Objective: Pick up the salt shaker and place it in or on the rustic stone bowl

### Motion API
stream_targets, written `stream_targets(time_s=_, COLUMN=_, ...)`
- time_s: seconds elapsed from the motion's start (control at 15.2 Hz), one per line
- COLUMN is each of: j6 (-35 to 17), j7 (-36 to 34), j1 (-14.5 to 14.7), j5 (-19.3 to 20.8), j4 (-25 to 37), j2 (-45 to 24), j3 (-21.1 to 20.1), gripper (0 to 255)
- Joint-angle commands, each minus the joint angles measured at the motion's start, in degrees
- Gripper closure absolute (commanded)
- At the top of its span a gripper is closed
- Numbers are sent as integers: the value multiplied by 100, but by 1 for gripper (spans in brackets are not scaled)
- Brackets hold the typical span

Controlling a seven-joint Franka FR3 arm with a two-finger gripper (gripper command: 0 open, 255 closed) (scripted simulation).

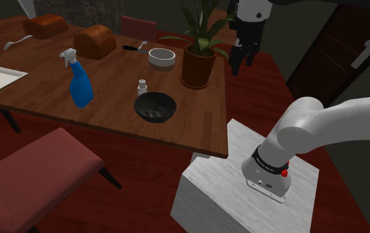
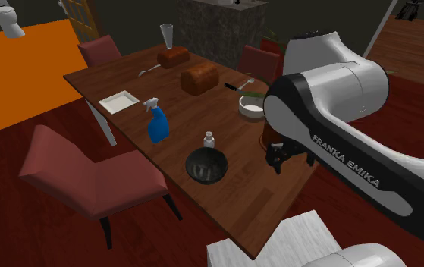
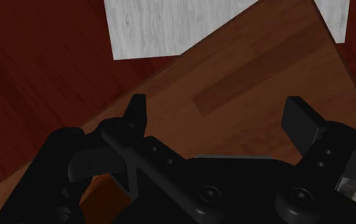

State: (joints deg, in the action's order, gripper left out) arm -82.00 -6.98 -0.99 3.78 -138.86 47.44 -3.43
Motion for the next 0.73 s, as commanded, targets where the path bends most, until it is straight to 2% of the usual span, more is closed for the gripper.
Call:
stream_targets(time_s=0.0, j6=0, j7=0, j1=0, j5=0, j4=0, j2=0, j3=0, gripper=0)
stream_targets(time_s=0.66, j6=-1662, j7=-227, j1=90, j5=-214, j4=486, j2=-1905, j3=-215, gripper=0)
